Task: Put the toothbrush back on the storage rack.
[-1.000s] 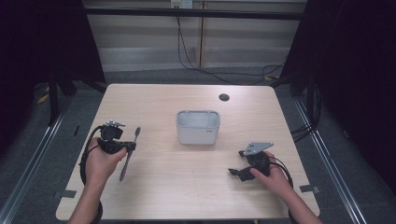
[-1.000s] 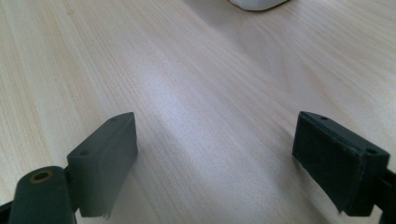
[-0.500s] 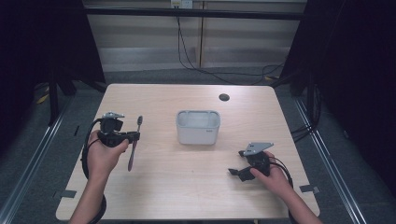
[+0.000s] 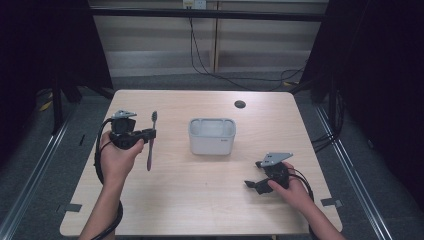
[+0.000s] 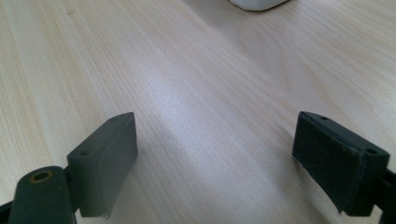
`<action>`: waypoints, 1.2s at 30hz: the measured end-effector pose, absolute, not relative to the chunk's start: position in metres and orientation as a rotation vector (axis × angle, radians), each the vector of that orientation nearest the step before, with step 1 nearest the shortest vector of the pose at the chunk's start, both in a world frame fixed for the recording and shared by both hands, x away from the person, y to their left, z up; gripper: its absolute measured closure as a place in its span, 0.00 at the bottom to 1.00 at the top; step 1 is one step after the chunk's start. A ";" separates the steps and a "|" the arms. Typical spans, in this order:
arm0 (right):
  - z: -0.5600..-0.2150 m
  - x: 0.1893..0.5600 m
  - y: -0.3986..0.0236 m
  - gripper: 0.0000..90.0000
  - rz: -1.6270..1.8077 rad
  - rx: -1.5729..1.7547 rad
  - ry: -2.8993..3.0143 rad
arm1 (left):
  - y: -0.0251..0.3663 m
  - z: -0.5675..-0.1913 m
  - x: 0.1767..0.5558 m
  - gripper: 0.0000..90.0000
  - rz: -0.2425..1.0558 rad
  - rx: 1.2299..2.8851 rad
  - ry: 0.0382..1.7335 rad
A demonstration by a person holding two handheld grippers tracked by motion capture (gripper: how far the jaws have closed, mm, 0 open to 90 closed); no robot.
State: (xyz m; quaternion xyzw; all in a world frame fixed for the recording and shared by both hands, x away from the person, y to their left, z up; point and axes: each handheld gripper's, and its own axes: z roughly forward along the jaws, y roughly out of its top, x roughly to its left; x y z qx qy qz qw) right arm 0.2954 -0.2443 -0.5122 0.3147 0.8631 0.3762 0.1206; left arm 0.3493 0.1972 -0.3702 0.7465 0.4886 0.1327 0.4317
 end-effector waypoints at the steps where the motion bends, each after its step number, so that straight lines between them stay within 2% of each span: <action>1: -0.512 0.295 -0.244 0.15 1.099 0.919 2.521 | 0.196 -0.369 0.350 0.90 0.332 1.853 1.214; 10: -0.512 0.295 -0.244 0.15 1.099 0.919 2.521 | 0.189 -0.364 0.352 0.90 0.376 1.798 1.182; 36: -0.512 0.295 -0.244 0.15 1.099 0.919 2.521 | 0.152 -0.346 0.367 0.90 0.400 1.681 1.089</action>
